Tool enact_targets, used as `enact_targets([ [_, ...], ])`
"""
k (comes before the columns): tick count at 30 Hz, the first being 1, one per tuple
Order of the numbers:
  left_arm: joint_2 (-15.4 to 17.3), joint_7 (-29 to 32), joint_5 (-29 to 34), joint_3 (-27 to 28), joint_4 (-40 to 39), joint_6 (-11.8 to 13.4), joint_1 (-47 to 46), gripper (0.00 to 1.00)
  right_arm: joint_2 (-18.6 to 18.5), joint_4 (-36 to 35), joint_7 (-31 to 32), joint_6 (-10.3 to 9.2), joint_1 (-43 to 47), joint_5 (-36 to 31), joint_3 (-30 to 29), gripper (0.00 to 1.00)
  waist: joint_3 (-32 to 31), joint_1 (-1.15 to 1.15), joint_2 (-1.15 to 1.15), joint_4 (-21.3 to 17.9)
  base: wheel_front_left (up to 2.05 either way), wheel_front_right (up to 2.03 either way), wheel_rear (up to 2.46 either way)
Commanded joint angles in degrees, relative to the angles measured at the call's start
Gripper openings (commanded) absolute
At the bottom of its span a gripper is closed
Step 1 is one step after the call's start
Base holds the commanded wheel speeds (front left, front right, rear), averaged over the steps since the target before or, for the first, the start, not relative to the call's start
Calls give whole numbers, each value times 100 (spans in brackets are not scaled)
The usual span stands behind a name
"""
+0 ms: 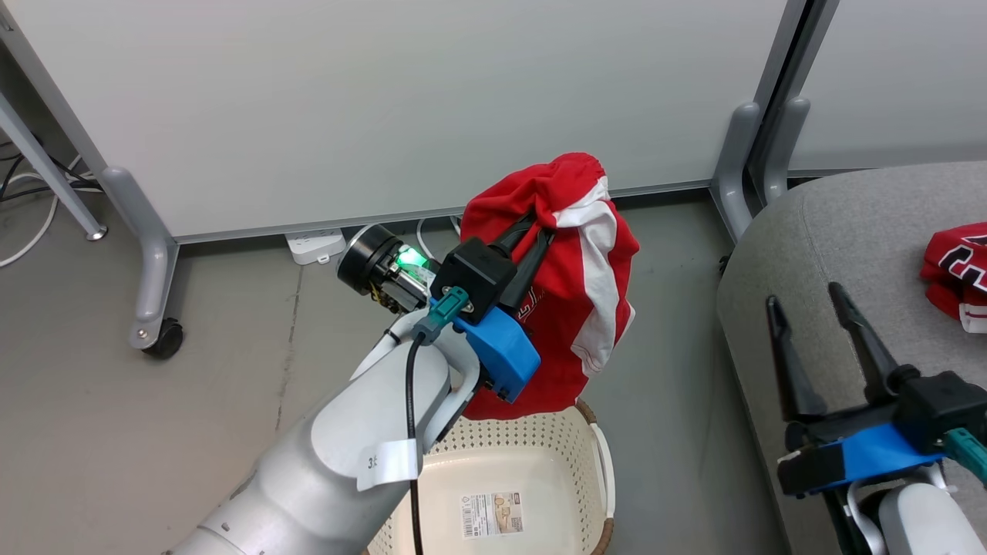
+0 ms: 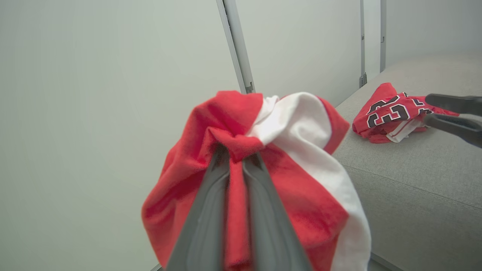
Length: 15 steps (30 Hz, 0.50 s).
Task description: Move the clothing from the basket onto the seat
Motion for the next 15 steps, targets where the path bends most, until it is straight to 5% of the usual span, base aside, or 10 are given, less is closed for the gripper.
enact_targets([
  [1, 15, -26, 41, 32, -24, -19, 56, 0, -56, 9, -3, 1, -55, -25, 111, 100, 13, 0, 0, 2, 0, 0, 0],
  [15, -45, -27, 96, 9, -26, -27, -82, 0, -394, 241, -3, 1, -692, 133, 1830, 100, 142, 0, 0, 81, 0, 0, 0],
])
